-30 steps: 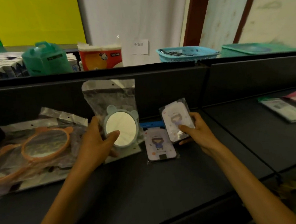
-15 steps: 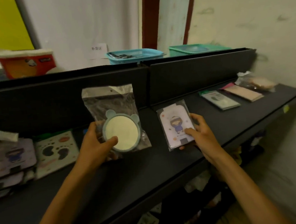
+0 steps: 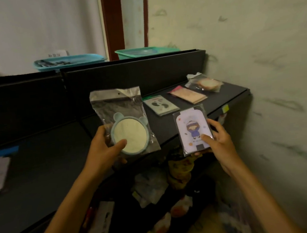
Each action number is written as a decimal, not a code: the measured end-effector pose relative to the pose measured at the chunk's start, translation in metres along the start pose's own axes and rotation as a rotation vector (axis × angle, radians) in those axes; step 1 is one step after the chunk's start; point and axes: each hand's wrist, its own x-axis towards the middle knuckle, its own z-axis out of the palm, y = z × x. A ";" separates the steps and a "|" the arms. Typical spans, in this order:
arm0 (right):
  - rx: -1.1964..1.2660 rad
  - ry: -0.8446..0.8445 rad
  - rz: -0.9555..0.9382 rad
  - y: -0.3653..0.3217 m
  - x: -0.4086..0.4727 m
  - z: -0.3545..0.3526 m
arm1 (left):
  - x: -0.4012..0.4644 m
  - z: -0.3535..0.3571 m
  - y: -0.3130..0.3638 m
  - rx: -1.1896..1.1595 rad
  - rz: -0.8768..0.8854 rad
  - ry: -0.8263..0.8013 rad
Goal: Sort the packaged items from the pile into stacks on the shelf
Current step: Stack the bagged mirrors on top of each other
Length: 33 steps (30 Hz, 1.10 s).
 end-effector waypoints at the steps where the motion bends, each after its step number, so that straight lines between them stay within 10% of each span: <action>1: -0.003 0.010 -0.005 0.001 0.004 -0.014 | 0.004 0.015 0.002 0.004 0.008 -0.006; 15: -0.012 0.022 0.003 0.022 0.111 -0.089 | 0.093 0.125 -0.008 0.011 0.041 -0.018; 33: 0.021 -0.448 -0.049 0.020 0.232 0.055 | 0.117 0.049 -0.018 0.074 -0.024 0.387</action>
